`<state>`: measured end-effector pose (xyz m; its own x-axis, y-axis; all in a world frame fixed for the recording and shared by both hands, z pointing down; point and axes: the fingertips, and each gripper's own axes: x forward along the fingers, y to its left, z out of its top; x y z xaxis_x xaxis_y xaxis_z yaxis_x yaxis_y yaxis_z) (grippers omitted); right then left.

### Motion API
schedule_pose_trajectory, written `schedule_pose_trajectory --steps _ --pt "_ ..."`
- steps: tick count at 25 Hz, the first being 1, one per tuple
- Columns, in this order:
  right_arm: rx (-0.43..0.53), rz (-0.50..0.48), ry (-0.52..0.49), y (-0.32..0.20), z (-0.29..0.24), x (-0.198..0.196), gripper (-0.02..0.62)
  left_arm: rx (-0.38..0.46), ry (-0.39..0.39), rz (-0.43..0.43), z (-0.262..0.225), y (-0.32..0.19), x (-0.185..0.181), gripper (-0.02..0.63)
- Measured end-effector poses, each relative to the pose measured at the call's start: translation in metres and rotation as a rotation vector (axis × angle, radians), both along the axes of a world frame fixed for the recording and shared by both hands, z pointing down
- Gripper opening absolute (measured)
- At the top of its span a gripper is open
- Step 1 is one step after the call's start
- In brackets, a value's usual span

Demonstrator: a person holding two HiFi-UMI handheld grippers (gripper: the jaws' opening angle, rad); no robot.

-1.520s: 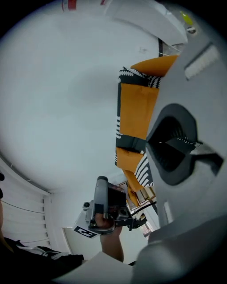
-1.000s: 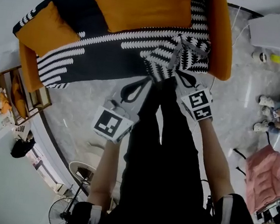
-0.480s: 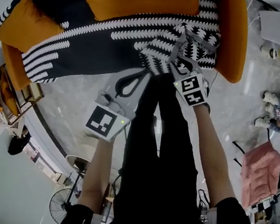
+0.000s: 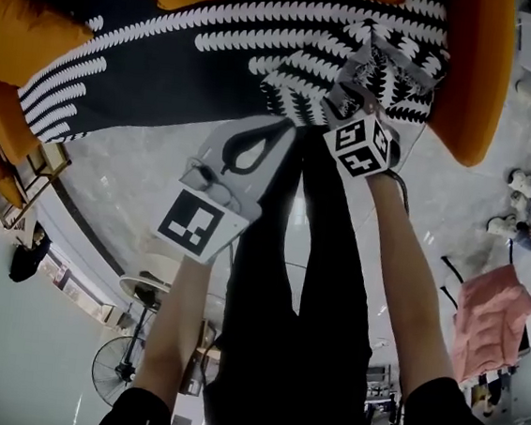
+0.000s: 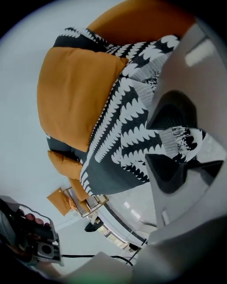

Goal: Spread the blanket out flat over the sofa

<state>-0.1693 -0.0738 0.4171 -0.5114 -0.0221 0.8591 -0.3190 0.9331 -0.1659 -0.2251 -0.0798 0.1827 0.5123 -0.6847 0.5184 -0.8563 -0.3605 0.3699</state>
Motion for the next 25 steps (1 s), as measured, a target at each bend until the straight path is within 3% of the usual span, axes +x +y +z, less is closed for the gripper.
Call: schedule_pose_trajectory --steps 14,25 --pt "0.038 -0.089 0.097 0.004 0.065 -0.002 0.184 -0.047 0.014 0.018 0.037 0.011 -0.006 0.011" --pt "0.074 -0.114 0.133 0.000 0.077 -0.001 0.103 -0.068 0.018 0.007 0.047 0.023 -0.008 0.011"
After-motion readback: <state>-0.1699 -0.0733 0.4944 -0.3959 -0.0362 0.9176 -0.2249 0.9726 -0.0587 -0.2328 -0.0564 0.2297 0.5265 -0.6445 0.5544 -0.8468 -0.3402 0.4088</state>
